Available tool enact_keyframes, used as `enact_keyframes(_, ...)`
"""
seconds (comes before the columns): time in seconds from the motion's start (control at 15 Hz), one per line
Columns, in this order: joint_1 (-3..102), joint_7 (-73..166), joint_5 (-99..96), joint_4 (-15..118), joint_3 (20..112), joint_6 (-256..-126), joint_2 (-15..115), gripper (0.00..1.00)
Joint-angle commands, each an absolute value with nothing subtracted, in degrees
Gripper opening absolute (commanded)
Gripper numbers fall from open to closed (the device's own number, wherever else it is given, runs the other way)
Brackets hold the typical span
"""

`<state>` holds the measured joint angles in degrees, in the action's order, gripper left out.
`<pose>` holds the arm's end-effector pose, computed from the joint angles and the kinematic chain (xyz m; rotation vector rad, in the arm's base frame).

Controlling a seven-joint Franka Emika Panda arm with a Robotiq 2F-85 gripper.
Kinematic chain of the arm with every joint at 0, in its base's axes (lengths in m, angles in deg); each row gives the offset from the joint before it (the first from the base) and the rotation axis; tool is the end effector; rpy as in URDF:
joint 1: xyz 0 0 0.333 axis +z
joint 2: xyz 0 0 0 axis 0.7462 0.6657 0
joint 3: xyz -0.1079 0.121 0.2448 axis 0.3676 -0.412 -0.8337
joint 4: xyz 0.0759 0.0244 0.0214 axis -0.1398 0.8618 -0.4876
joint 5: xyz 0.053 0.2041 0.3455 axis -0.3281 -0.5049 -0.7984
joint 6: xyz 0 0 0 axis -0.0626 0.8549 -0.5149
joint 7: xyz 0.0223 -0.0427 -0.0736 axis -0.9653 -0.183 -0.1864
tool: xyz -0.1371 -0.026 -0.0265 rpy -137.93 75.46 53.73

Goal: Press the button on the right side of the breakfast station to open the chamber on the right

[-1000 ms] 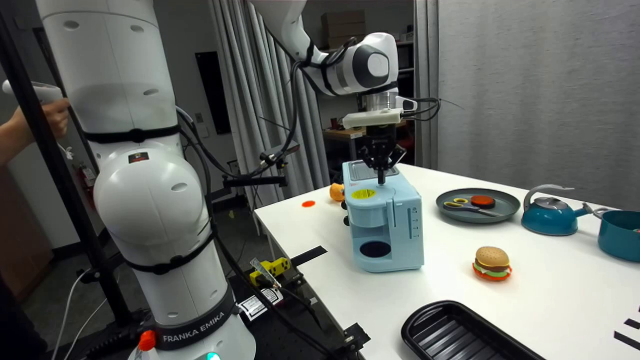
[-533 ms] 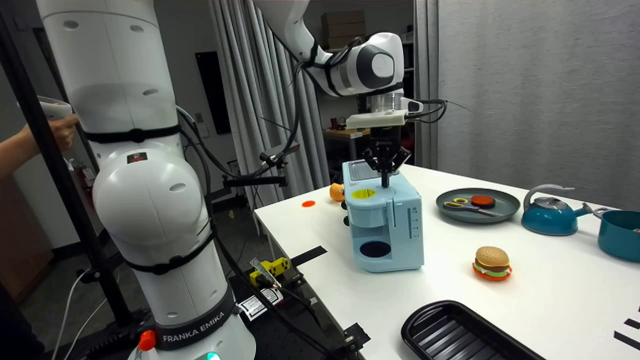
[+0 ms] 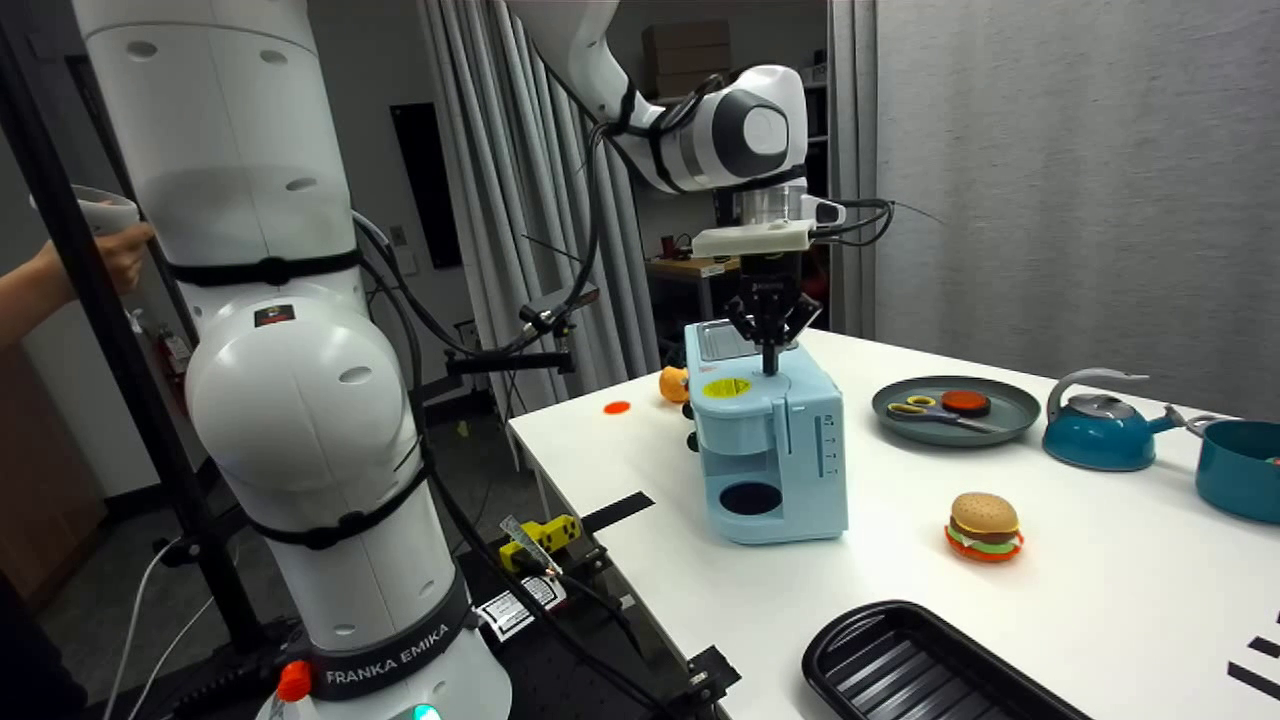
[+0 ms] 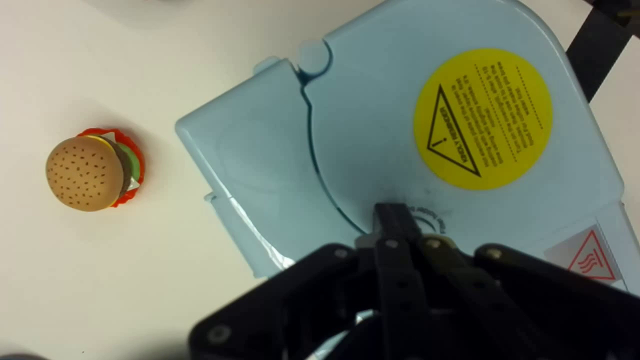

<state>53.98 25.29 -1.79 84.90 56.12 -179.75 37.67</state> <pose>0.5206 0.1036 0.2762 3.0050 0.7923 -0.1786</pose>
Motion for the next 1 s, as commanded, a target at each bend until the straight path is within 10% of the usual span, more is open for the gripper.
enact_keyframes(0.0,54.3,27.5,-2.5,85.9,55.7,-178.5,38.2,0.0)
enact_keyframes(0.93,54.2,35.7,-2.2,94.3,55.9,-182.1,34.4,0.0)
